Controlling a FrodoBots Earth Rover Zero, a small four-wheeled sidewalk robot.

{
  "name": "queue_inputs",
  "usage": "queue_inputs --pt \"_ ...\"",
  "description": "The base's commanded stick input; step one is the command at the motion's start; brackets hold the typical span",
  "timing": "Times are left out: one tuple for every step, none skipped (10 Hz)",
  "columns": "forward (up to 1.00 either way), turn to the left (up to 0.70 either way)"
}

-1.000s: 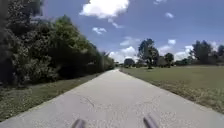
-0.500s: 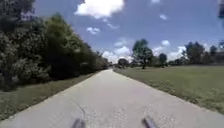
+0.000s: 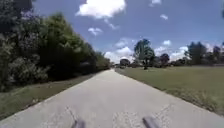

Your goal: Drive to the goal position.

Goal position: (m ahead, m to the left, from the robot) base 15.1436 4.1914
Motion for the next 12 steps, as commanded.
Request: queue_inputs --pt "0.50 0.00" --pt "0.50 0.00" --pt "0.50 0.00" --pt "0.50 0.00" --pt "0.50 0.00" --pt "0.50 0.00" --pt "0.50 0.00" --pt "0.50 0.00" --pt "0.50 0.00" --pt "0.50 0.00" --pt "0.50 0.00" --pt "0.50 0.00"
